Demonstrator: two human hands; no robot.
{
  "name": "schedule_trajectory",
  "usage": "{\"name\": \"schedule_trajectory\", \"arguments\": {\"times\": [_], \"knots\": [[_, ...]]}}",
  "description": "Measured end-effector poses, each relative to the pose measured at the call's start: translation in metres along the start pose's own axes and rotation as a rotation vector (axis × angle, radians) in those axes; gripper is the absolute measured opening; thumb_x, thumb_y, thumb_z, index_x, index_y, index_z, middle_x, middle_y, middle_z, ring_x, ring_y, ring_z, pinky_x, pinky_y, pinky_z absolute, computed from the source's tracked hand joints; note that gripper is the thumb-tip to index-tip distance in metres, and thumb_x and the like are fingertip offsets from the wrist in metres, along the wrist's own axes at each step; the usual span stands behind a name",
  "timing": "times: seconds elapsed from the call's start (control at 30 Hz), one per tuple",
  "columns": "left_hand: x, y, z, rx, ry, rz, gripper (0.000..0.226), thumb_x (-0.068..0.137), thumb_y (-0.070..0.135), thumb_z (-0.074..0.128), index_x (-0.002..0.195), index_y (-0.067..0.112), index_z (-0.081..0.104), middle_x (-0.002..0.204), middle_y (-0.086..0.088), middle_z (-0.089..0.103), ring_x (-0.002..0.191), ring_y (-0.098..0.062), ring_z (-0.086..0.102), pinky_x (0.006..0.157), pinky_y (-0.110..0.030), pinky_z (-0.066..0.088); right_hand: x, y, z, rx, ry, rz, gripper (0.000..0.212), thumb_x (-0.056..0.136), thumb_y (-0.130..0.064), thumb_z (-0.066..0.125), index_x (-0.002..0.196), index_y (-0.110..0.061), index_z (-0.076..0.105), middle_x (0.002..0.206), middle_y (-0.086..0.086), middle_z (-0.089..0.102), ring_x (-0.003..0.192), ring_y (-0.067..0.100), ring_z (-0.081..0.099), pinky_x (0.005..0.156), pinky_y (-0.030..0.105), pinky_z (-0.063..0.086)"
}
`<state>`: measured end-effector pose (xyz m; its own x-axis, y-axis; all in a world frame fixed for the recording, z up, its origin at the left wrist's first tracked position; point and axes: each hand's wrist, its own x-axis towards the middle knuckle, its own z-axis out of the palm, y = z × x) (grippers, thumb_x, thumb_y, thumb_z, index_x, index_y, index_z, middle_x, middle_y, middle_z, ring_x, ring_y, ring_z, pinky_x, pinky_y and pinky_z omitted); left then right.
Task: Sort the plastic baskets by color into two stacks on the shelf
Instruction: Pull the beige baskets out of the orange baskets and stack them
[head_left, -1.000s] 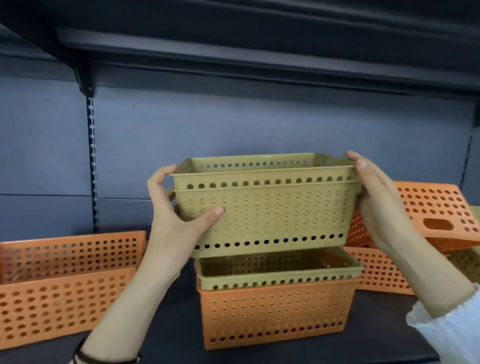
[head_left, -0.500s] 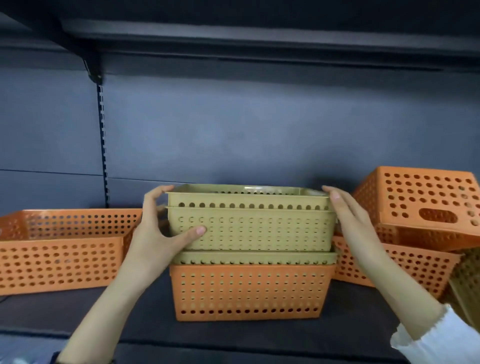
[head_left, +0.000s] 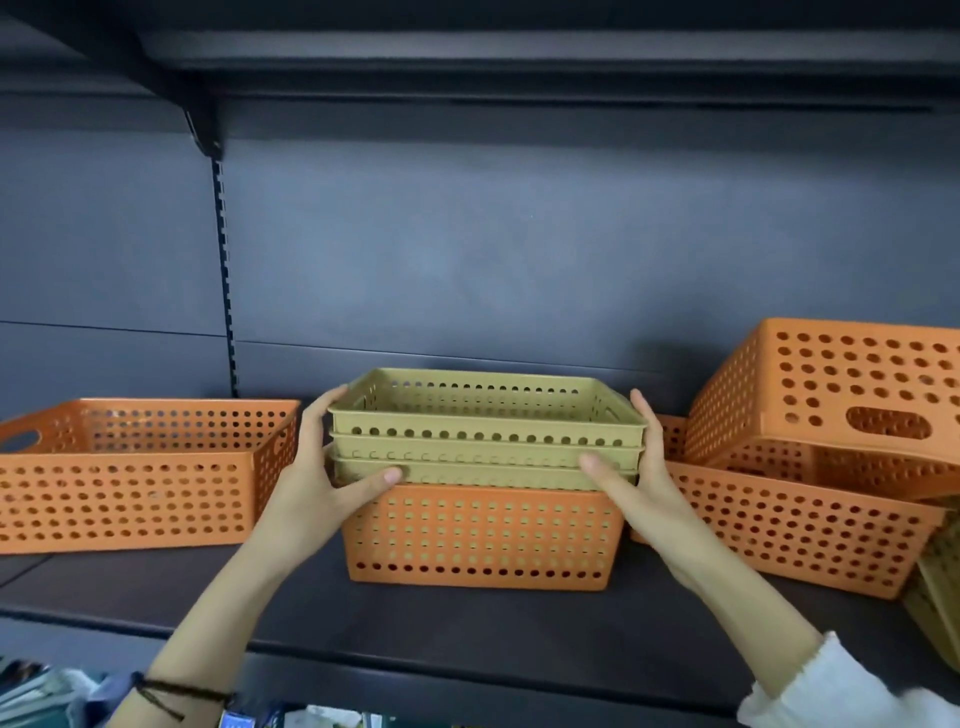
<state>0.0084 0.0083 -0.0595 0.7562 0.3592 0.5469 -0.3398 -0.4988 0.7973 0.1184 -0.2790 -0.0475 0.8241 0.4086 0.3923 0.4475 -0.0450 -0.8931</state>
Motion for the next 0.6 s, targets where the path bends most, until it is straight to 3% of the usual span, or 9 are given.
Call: {"name": "schedule_trajectory", "arguments": {"times": [0.07,0.13,0.2,0.37,0.47,0.6], "knots": [[0.007,-0.003,-0.001,0.019,0.003,-0.013,0.083,0.071,0.017,0.081,0.13,0.045,0.029,0.115,0.02,0.057,0.104,0.001,0.057,0.084,-0.023,0.049,0.008,0.004,-0.001,-0.032,-0.025,-0.001,0.098,0.081,-0.029,0.072,0.141,-0.058,0.0,0.122,-0.033,0.048,0.109,-0.014,0.047,0.094,0.02,0.036],[0.016,-0.007,-0.002,-0.012,-0.003,-0.036,0.08,0.072,0.01,0.079,0.129,0.039,0.03,0.112,0.014,0.059,0.102,-0.001,0.057,0.089,-0.03,0.05,0.017,0.005,0.0,-0.042,-0.046,-0.004,0.098,0.081,-0.023,0.074,0.14,-0.057,0.003,0.12,-0.032,0.049,0.099,-0.022,0.051,0.079,0.007,0.042],[0.024,-0.011,-0.006,-0.039,-0.005,-0.058,0.078,0.073,0.005,0.078,0.127,0.037,0.032,0.112,0.009,0.06,0.101,-0.002,0.058,0.089,-0.031,0.051,0.026,0.006,0.004,-0.061,-0.054,-0.022,0.098,0.079,-0.019,0.076,0.138,-0.056,0.007,0.119,-0.031,0.05,0.096,-0.028,0.05,0.073,0.004,0.044],[0.039,-0.019,-0.024,-0.064,0.031,-0.057,0.08,0.068,0.004,0.081,0.121,0.046,0.038,0.118,0.001,0.06,0.11,-0.015,0.059,0.093,-0.038,0.05,0.047,0.007,0.023,-0.095,-0.032,-0.067,0.102,0.076,-0.012,0.078,0.144,-0.049,0.012,0.122,-0.026,0.054,0.108,-0.014,0.053,0.103,0.03,0.044],[0.045,-0.014,-0.038,-0.059,0.076,-0.018,0.081,0.068,0.008,0.082,0.123,0.047,0.038,0.115,0.001,0.061,0.104,-0.014,0.062,0.087,-0.038,0.054,0.057,-0.001,0.033,-0.078,0.004,-0.109,0.104,0.074,-0.013,0.079,0.147,-0.047,0.013,0.124,-0.023,0.056,0.113,-0.009,0.052,0.103,0.035,0.044],[0.05,0.007,-0.05,-0.122,0.112,0.084,0.082,0.069,0.009,0.08,0.126,0.047,0.035,0.111,-0.001,0.067,0.097,-0.007,0.067,0.083,-0.032,0.056,0.056,-0.027,0.035,-0.046,0.074,-0.229,0.096,0.074,-0.01,0.079,0.143,-0.045,0.022,0.126,-0.025,0.054,0.113,-0.012,0.053,0.096,0.027,0.048]]}}
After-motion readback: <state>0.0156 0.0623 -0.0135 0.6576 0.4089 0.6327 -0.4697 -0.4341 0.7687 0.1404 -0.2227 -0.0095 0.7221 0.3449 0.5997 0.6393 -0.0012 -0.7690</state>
